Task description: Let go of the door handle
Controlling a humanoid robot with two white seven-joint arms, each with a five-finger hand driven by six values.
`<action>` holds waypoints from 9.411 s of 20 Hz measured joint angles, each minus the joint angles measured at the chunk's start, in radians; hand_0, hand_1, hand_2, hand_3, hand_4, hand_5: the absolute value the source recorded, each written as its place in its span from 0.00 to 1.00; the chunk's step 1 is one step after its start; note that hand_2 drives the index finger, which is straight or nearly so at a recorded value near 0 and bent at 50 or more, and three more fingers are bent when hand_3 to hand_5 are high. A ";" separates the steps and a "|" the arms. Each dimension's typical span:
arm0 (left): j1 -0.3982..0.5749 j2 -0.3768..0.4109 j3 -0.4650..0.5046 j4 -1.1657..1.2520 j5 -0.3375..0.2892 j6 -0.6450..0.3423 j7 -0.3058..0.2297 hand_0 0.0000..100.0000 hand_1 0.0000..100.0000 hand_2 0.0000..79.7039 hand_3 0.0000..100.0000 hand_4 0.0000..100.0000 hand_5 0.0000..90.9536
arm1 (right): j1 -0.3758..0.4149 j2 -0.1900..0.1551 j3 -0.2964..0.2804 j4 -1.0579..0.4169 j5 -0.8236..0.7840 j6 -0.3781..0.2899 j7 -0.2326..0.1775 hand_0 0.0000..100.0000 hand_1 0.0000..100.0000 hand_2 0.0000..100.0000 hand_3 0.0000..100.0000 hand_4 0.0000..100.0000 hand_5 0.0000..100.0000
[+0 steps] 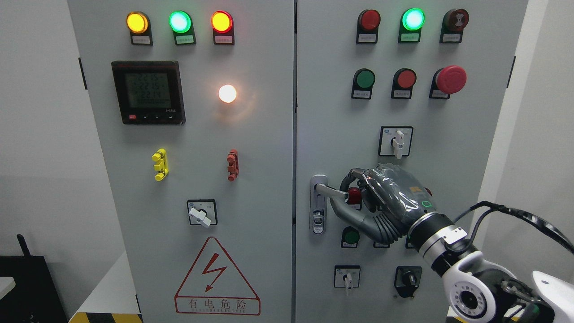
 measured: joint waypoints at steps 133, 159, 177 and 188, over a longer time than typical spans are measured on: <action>0.000 0.000 0.000 0.000 0.000 0.004 0.000 0.12 0.39 0.00 0.00 0.00 0.00 | 0.049 0.018 -0.022 -0.013 0.000 -0.003 -0.029 0.47 0.25 0.65 1.00 1.00 1.00; 0.000 0.000 0.000 0.000 0.000 0.000 0.000 0.12 0.39 0.00 0.00 0.00 0.00 | 0.071 0.019 -0.046 -0.016 0.000 -0.012 -0.052 0.48 0.26 0.67 1.00 1.00 1.00; 0.000 0.000 0.000 0.000 0.000 -0.001 0.000 0.12 0.39 0.00 0.00 0.00 0.00 | 0.068 0.031 -0.051 -0.016 0.000 -0.007 -0.048 0.49 0.26 0.65 1.00 1.00 1.00; 0.000 0.000 0.000 0.000 0.000 -0.001 0.000 0.12 0.39 0.00 0.00 0.00 0.00 | 0.057 0.045 -0.052 -0.015 0.000 -0.011 -0.061 0.49 0.27 0.63 1.00 1.00 1.00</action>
